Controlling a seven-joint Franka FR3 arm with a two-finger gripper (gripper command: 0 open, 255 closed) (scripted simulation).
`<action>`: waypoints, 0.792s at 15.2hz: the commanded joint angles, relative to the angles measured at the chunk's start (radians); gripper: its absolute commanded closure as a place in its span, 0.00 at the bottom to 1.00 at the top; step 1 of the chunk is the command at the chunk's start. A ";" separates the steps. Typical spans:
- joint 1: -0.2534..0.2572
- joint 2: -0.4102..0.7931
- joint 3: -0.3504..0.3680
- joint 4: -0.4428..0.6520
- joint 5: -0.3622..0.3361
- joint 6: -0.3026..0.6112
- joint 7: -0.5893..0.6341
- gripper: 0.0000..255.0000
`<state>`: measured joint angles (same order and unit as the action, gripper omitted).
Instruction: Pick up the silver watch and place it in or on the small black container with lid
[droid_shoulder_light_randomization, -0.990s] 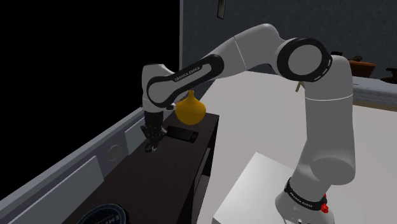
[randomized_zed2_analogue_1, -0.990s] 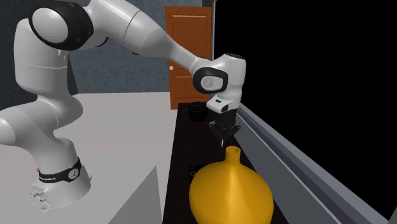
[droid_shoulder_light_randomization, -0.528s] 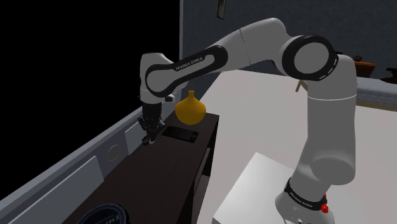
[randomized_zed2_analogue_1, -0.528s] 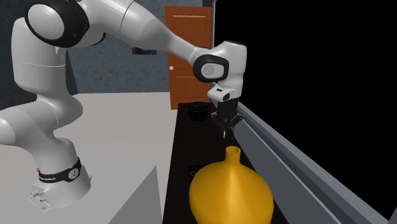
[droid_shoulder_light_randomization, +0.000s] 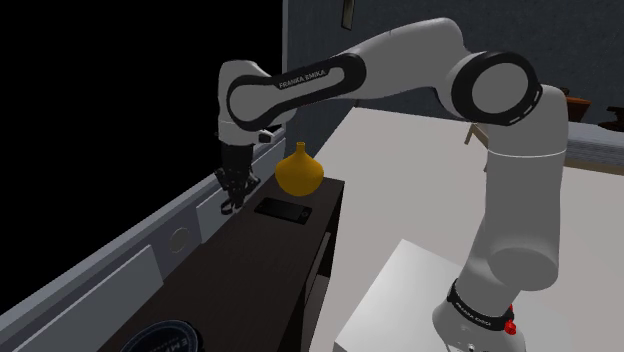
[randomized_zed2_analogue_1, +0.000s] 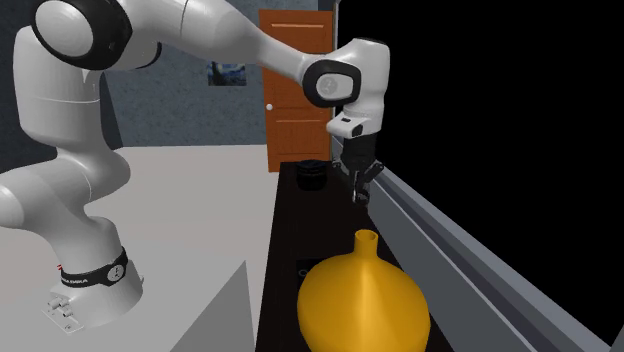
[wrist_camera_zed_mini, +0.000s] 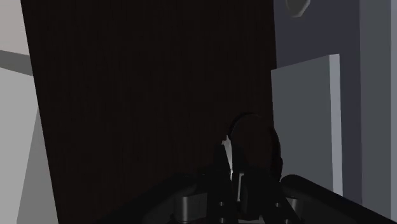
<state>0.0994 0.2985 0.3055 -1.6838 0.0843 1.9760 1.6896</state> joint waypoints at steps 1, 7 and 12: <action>0.000 -0.001 0.000 0.023 -0.001 -0.015 0.002 1.00; 0.000 -0.015 0.002 0.086 0.001 -0.090 0.010 1.00; 0.001 -0.020 0.003 0.144 0.000 -0.153 0.017 1.00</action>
<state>0.0999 0.2773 0.3082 -1.5550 0.0857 1.8347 1.7057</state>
